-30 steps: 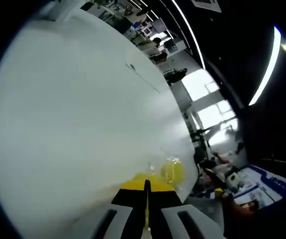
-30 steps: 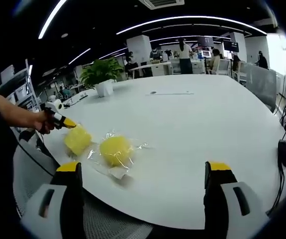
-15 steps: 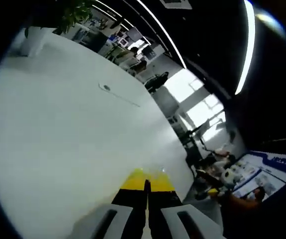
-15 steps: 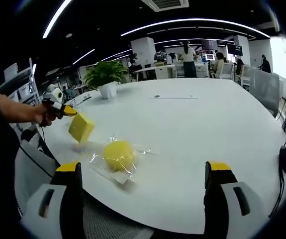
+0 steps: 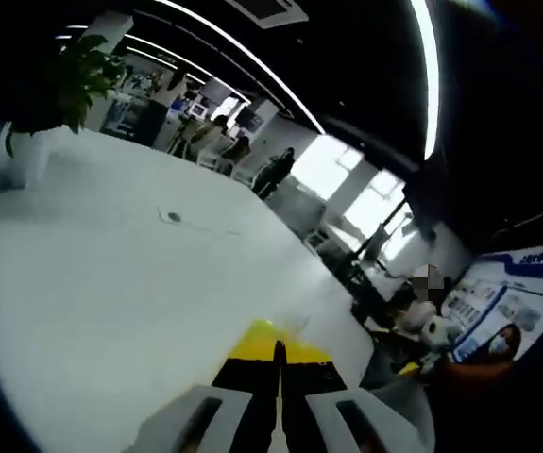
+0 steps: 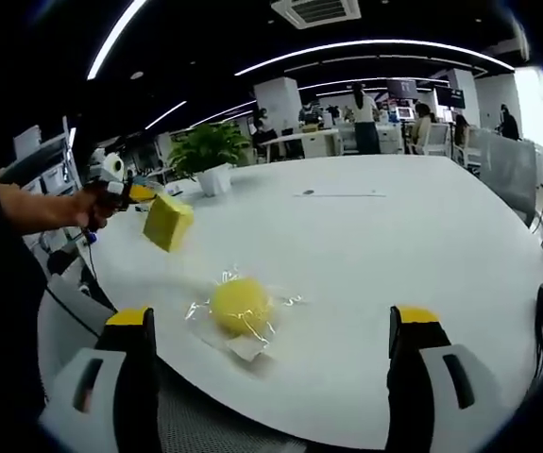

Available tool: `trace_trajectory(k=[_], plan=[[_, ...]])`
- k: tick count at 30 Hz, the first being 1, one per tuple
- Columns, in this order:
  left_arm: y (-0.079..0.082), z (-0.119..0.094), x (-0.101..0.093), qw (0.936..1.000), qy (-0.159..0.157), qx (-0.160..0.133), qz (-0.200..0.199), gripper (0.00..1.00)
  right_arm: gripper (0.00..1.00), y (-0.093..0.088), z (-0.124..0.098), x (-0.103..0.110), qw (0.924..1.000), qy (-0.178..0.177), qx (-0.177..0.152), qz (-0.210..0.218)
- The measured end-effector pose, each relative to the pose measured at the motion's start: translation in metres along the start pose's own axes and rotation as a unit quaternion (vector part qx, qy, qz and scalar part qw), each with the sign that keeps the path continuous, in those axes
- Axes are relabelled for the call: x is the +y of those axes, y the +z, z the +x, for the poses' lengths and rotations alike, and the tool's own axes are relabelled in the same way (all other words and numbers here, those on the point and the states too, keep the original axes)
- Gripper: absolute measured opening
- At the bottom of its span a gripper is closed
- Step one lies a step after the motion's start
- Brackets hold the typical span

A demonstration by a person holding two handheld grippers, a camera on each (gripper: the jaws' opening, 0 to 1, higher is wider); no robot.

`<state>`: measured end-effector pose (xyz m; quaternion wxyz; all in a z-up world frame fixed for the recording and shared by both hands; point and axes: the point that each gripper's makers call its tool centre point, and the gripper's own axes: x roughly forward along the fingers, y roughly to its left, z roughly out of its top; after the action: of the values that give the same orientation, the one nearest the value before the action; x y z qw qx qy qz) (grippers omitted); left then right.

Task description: Compare the silicone blocks by pressing each to a similar depth, holding the contact briefly, and releasing to observe deformation and rebound differences across the visible hardness samples.

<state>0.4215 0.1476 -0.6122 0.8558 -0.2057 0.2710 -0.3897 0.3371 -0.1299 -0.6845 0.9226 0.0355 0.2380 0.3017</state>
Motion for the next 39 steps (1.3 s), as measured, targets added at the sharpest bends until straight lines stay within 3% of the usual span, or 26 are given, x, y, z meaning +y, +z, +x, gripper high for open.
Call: trace_trajectory(k=[4, 7, 13, 15, 17, 20, 26, 30, 39], plan=[[0.024, -0.002, -0.018, 0.9989, -0.007, -0.007, 0.045, 0.0, 0.96, 0.004, 0.0, -0.001, 0.9996, 0.001, 0.0, -0.03], [0.041, -0.005, -0.029, 0.9976, -0.009, -0.02, 0.066, 0.0, 0.96, 0.015, 0.0, -0.001, 0.9995, 0.015, -0.009, -0.026], [0.067, -0.01, -0.053, 0.9947, -0.028, -0.038, 0.091, 0.0, 0.96, 0.052, 0.004, -0.008, 0.9973, 0.025, -0.049, -0.049], [0.075, -0.01, -0.063, 0.9911, -0.038, -0.051, 0.117, 0.0, 0.96, 0.062, 0.005, -0.009, 0.997, 0.024, -0.054, -0.049], [0.078, -0.011, -0.072, 0.9906, -0.058, -0.052, 0.113, 0.0, 0.96, 0.071, 0.006, -0.008, 0.9965, 0.028, -0.063, -0.049], [0.081, -0.01, -0.079, 0.9877, -0.055, -0.047, 0.139, 0.0, 0.96, 0.08, 0.007, -0.005, 0.9961, 0.032, -0.069, -0.045], [0.098, -0.016, -0.095, 0.9813, -0.057, -0.07, 0.17, 0.0, 0.96, 0.074, 0.008, 0.003, 0.9969, 0.037, -0.062, -0.033], [0.106, -0.02, -0.103, 0.9756, -0.058, -0.071, 0.2, 0.0, 0.96, 0.074, 0.008, 0.006, 0.9968, 0.041, -0.061, -0.032], [0.121, -0.025, -0.127, 0.9681, -0.074, -0.094, 0.22, 0.0, 0.96, 0.105, 0.002, 0.007, 0.9943, 0.044, -0.094, -0.023]])
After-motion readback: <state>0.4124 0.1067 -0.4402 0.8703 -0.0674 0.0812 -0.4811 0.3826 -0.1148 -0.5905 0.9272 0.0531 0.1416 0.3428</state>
